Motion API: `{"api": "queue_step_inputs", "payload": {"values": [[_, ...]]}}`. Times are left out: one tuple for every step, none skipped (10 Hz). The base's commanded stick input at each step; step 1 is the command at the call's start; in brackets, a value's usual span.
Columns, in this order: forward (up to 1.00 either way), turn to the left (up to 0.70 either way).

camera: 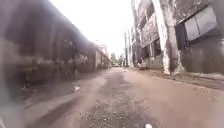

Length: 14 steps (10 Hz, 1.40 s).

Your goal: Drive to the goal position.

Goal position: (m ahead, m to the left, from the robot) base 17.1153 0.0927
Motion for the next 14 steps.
{"api": "queue_step_inputs", "payload": {"values": [[1.00,0.00],[1.00,0.00],[1.00,-0.09],[1.00,-0.16],[1.00,-0.07],[1.00,-0.02],[1.00,-0.14],[1.00,-0.11],[1.00,-0.04],[1.00,0.00],[1.00,0.00],[1.00,0.00],[1.00,0.00],[1.00,0.00]]}}
